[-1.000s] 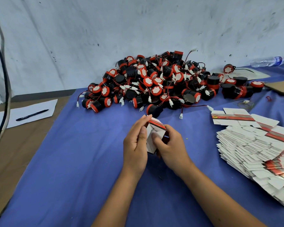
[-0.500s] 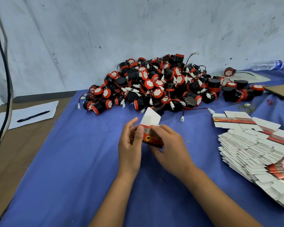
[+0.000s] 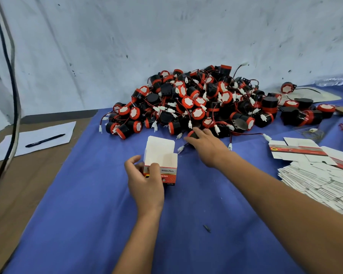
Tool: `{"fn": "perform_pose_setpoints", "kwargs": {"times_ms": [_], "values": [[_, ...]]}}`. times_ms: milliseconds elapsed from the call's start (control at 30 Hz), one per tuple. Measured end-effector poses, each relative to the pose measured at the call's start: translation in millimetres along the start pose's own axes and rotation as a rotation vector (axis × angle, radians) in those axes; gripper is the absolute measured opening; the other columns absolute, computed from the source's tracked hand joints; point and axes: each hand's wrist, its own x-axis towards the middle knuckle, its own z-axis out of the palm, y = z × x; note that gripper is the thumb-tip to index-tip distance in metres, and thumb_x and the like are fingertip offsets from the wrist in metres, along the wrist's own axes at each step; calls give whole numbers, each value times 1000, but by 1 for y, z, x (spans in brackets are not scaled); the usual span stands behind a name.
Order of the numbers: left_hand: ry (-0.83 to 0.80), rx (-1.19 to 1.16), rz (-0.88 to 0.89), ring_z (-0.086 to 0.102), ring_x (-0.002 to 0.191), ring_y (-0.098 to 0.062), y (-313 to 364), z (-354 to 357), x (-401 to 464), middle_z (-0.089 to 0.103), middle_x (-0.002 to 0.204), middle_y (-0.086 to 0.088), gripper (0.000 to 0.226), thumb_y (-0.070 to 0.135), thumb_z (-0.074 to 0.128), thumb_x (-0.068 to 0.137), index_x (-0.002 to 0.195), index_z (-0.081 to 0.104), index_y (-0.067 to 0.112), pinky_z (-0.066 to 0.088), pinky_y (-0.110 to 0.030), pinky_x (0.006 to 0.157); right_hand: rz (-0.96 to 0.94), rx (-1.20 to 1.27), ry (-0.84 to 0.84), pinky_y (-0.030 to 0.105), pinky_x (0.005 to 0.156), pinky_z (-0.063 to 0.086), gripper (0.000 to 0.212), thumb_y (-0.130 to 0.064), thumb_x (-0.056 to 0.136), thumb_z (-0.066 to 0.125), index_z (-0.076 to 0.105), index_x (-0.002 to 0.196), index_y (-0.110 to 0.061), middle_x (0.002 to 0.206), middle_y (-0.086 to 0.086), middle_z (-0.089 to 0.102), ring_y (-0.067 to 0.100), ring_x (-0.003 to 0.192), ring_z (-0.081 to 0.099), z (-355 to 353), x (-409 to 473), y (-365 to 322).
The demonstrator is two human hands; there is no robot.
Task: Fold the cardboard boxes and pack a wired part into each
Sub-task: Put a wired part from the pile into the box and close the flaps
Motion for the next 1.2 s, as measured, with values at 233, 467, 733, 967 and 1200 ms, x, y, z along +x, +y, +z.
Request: {"fn": "perform_pose_setpoints", "kwargs": {"times_ms": [233, 467, 733, 967, 1200], "values": [[47, 72, 37, 61, 93, -23, 4, -1, -2, 64, 96, 0, 41, 39, 49, 77, 116, 46, 29, 44, -37, 73, 21, 128, 278, 34, 67, 35, 69, 6, 79, 67, 46, 140, -17, 122, 8, 44, 29, 99, 50, 8, -59, -30], [45, 161, 44, 62, 85, -13, 7, -7, -3, 67, 98, 2, 38, 39, 44, 76, 111, 50, 26, 38, -29, 60, -128, 373, 221, 29, 86, 47, 53, -58, 84, 71, 44, 120, -30, 128, -4, 35, 18, 107, 41, 18, -114, -37], [62, 156, -34, 56, 79, -1, 8, -14, 2, 60, 90, 15, 37, 37, 45, 72, 105, 53, 22, 37, -27, 58, 17, 473, 118, 36, 92, 49, 73, -65, 89, 61, 31, 147, -33, 136, -6, 49, 21, 120, 52, 20, -110, -32], [15, 85, -37, 58, 78, -7, 3, -13, 7, 62, 84, 10, 24, 31, 45, 72, 93, 55, 24, 41, -30, 60, -96, 224, 438, 40, 112, 34, 62, -77, 80, 59, 57, 111, -24, 120, -7, 58, 21, 129, 46, 11, -105, -35], [-216, 4, 29, 68, 83, -25, 2, 0, -4, 73, 86, 7, 9, 31, 57, 91, 90, 64, 26, 59, -46, 72, -93, 989, 612, 15, 62, 38, 48, -74, 90, 48, 45, 115, -33, 90, -24, 56, 3, 78, 58, -38, -113, -78]]}}
